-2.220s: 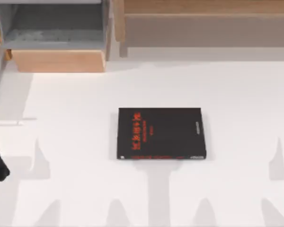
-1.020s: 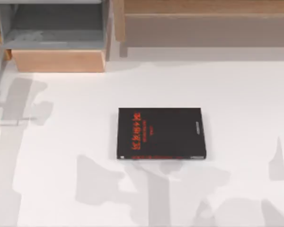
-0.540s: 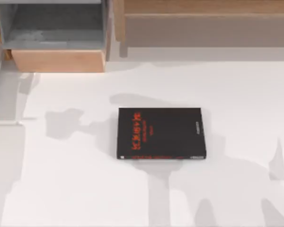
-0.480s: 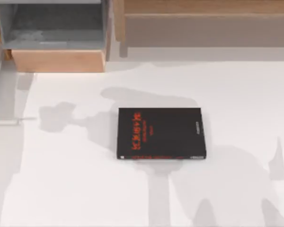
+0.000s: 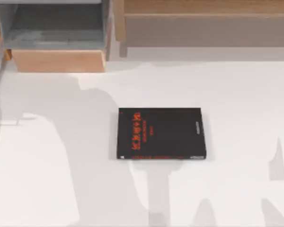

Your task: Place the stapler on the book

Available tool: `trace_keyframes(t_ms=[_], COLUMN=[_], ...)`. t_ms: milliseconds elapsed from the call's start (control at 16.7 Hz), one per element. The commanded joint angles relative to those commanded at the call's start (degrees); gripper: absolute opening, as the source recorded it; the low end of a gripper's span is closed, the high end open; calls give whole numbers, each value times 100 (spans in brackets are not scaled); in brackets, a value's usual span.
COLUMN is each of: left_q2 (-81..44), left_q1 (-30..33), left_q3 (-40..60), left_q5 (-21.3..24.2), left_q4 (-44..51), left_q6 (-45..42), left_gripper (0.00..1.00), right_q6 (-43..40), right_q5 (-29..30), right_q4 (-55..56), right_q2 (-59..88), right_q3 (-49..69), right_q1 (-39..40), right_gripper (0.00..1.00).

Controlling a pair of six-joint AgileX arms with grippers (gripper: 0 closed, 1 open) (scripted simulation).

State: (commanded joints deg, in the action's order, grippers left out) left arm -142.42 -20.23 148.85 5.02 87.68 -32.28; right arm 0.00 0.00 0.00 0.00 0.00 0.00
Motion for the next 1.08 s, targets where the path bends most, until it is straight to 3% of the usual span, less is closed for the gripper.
trace_keyframes(t_ms=[360,1080], left_q2=[-1618,-1832], left_q1=[18,53], left_q3=[1617,1901], left_q5=[-90,-91], left_q4=[411,505], left_q6=[-558,-642], left_gripper=[100,100], right_q6=[0,0], right_q5=[0,0], right_q4=[0,0], right_q2=[0,0], right_q3=[0,0], right_q1=[0,0], right_gripper=[100,100])
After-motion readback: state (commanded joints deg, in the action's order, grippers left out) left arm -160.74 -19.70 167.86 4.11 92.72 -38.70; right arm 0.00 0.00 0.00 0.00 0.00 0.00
